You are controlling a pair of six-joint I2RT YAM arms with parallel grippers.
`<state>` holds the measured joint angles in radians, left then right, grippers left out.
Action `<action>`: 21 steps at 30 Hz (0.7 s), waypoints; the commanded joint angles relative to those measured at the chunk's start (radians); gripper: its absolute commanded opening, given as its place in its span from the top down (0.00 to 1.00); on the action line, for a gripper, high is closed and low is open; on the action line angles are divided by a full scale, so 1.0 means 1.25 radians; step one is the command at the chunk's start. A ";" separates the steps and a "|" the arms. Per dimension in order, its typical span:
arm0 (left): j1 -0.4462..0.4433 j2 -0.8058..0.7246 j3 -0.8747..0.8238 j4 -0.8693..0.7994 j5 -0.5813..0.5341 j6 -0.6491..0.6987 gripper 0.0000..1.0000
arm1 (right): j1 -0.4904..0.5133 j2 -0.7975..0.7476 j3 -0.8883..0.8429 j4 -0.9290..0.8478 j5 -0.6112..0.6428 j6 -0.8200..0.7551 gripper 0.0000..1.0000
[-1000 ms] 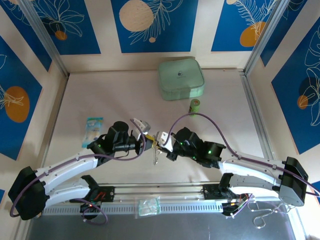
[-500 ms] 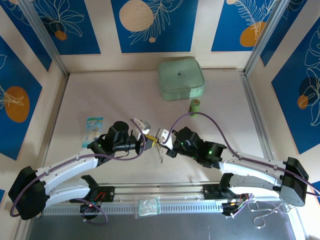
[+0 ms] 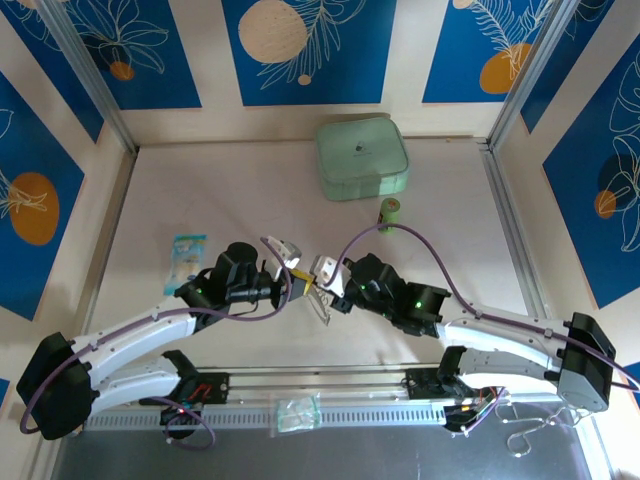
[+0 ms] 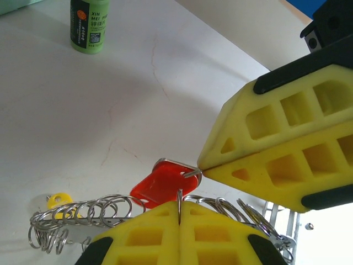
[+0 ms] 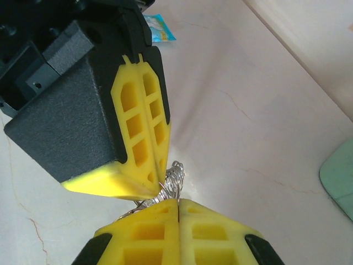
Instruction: Put the keys on the keyring
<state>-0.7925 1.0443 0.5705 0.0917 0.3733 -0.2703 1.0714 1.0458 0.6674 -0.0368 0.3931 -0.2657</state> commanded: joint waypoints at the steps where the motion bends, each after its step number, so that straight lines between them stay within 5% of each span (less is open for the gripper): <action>1: -0.005 0.003 0.031 0.044 0.018 -0.017 1.00 | 0.006 0.009 0.011 0.015 -0.002 -0.005 1.00; 21: -0.004 -0.001 0.028 0.048 0.012 -0.023 1.00 | 0.010 0.013 0.008 0.011 -0.004 0.001 1.00</action>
<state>-0.7925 1.0447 0.5709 0.0967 0.3729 -0.2840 1.0744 1.0660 0.6674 -0.0376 0.4004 -0.2653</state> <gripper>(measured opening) 0.043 0.054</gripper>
